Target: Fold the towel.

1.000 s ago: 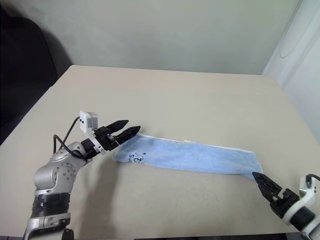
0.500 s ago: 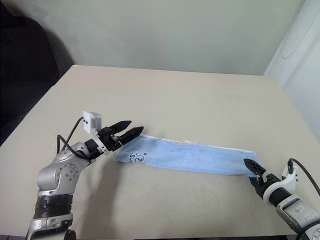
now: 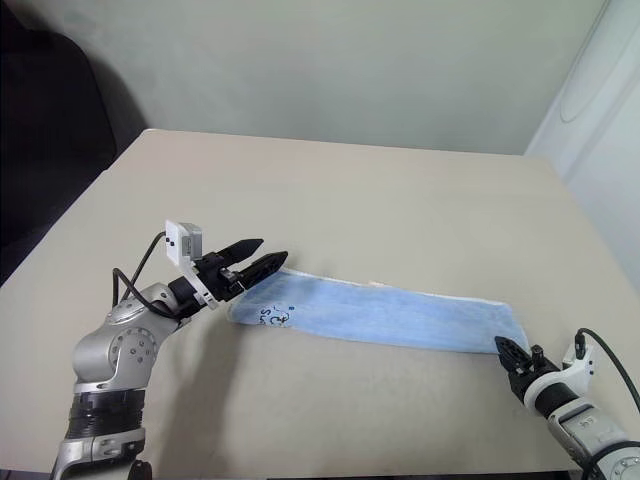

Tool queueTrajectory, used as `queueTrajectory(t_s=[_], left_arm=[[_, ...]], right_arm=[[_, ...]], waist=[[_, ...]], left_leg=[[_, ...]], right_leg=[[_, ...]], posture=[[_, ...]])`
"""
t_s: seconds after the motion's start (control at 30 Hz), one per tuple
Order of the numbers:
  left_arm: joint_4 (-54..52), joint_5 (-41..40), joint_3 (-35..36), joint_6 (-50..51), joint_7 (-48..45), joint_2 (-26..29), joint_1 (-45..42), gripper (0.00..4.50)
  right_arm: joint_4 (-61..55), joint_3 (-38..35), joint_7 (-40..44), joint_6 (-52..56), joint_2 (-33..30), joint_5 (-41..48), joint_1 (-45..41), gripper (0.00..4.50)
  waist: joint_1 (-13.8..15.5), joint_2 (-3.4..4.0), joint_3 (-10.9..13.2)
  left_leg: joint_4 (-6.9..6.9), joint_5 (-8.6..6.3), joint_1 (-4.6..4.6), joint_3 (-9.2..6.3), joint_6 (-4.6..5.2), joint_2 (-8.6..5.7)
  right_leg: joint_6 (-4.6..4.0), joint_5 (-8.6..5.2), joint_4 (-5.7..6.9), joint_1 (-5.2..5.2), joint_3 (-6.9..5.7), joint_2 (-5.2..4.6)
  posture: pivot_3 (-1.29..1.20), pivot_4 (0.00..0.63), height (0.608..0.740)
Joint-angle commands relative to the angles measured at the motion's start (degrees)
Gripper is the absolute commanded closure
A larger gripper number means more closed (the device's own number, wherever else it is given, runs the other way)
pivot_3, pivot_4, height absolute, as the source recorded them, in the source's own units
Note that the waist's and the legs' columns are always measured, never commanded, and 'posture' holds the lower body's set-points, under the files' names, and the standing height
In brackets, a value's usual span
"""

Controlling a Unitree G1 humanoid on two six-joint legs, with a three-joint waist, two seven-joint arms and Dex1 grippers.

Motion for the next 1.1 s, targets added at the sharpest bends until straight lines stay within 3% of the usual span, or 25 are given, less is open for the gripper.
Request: queueTrajectory(t_s=[0.03,0.27,0.47,0.6,0.77,0.97,1.1], left_arm=[[-2.0,-1.3,0.5,0.0,0.3,-0.2,-0.1,0.00],[-1.5,-1.1,0.7,-0.1,0.5,-0.2,-0.1,0.00],[-0.8,-1.0,0.6,-0.4,0.6,-0.4,-0.2,0.00],[0.1,-0.7,0.0,-0.7,0.6,-0.8,-0.9,0.00],[0.2,-0.3,-0.7,-1.1,0.5,-1.5,-1.5,0.00],[-0.7,-0.5,-0.6,-1.3,0.9,-1.9,-0.9,0.00],[-0.4,-0.5,-0.7,-1.4,1.1,-2.1,-1.3,0.00]], right_arm=[[-0.9,-3.4,0.5,-2.6,-0.1,-2.1,0.0,4.48],[-8.5,-6.6,2.4,-3.1,-2.6,-3.2,1.6,4.48],[-10.5,-9.0,5.1,-2.2,-10.2,-8.3,-0.1,4.48],[-15.2,-5.5,16.7,2.5,-21.4,-20.3,0.1,4.48],[-20.0,-1.3,27.5,5.8,-30.3,-30.7,0.8,4.48],[-17.4,0.7,31.8,6.5,-29.5,-36.2,-1.3,4.48],[-18.7,5.6,33.4,7.4,-29.9,-39.6,-7.4,4.48]], waist=[[0.0,-0.03,0.0],[0.4,0.35,0.0],[0.4,0.42,0.0],[0.3,0.50,0.0],[0.4,0.53,0.0],[0.4,0.51,0.0],[0.3,0.53,0.0]], left_leg=[[0.00,0.00,0.00,-0.01,-0.01,0.01],[-0.03,-0.02,-0.15,-0.02,0.01,0.00],[-0.10,-0.04,-0.12,0.00,0.00,0.00],[-0.09,-0.04,-0.13,0.02,0.00,0.00],[-0.10,-0.06,-0.15,0.02,-0.09,0.23],[-0.02,0.01,-0.14,0.12,-0.02,0.20],[-0.02,0.03,-0.08,0.13,-0.03,0.20]], right_leg=[[-0.01,0.01,0.00,0.00,-0.01,0.01],[-0.23,0.14,0.06,-0.13,-0.02,-0.02],[-0.20,0.13,0.02,-0.12,-0.03,-0.02],[-0.13,0.09,0.03,-0.14,0.00,-0.04],[-0.15,0.10,0.05,-0.14,-0.15,0.05],[-0.15,0.10,0.01,-0.06,-0.10,0.03],[-0.14,0.10,0.01,-0.04,-0.10,0.04]], posture=[[0.00,0.150,0.740],[0.00,0.150,0.740],[0.00,0.150,0.740],[0.00,0.150,0.740],[0.00,0.150,0.740],[0.00,0.150,0.740],[0.00,0.150,0.740]])
